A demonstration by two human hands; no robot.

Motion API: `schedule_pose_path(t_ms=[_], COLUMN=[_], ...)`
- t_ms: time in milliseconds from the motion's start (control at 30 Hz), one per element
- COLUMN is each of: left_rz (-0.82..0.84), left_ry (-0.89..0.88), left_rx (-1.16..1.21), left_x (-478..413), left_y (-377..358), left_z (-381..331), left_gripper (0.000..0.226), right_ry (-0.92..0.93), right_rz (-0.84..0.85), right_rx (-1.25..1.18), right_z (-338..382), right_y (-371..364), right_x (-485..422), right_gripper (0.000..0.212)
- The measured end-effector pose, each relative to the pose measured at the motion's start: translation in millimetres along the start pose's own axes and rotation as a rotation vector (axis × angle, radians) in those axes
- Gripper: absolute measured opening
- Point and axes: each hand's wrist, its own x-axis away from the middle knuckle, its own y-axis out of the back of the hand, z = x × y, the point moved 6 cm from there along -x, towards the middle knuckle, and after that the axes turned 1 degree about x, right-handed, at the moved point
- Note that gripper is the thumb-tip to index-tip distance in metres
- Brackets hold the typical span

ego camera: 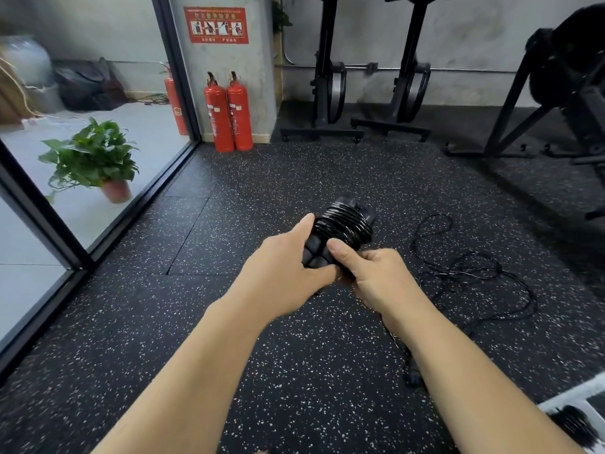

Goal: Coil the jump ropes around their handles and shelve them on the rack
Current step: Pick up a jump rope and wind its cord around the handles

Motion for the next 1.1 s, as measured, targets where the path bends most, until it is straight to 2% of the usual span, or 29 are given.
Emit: schedule_pose_path(t_ms=[133,200,267,367,433,500,700,767,900,1000,1100], left_rz=[-0.013,0.008,0.045,0.072,0.075,0.075,0.151,0.11,0.011,-0.023,-0.065], left_ry=[-0.006,0.009,0.037,0.07,0.077,0.081,0.168,0.197,0.204,0.226,0.224], left_rx=[-0.037,-0.013,0.009,0.025,0.071,0.14,0.357,0.392,0.393,0.347,0.194], left_x=[0.9,1.3,1.2,-1.6,-2.7,-3.4,-1.1,-1.4,-3.9,-4.1,-5.4], left_y=[0.7,1.7,1.3,1.1,-1.0,-1.6,-1.7,-2.0,1.6,6.8,10.9], left_z=[-5.7,-6.3,-4.9,-0.4,2.5,3.8,5.7,7.6,9.1,14.6,20.8], left_gripper=[0.036,0.032,0.045,0.082,0.09,0.082,0.03,0.016,0.015,0.01,0.037], right_ry=[-0.033,-0.026,0.002,0.044,0.055,0.064,0.182,0.179,0.169,0.166,0.145], right_rz=[0.005,0.001,-0.009,-0.015,-0.024,-0.019,0.065,0.08,0.09,0.201,0.306], right_rx=[-0.018,0.024,0.064,0.113,0.115,0.088,0.149,0.132,0.218,0.375,0.628], right_z=[-3.2,-2.8,-0.7,2.9,4.2,5.8,18.1,17.7,23.3,24.9,20.2], right_y=[-1.1,-1.1,-0.4,-0.9,-0.3,0.1,-4.8,-7.7,-8.3,-8.1,-8.2], right_x=[-0.7,0.1,1.2,3.4,3.5,2.5,3.4,2.2,5.1,9.0,12.4], right_gripper=[0.055,0.053,0.054,0.065,0.059,0.058,0.052,0.057,0.06,0.049,0.023])
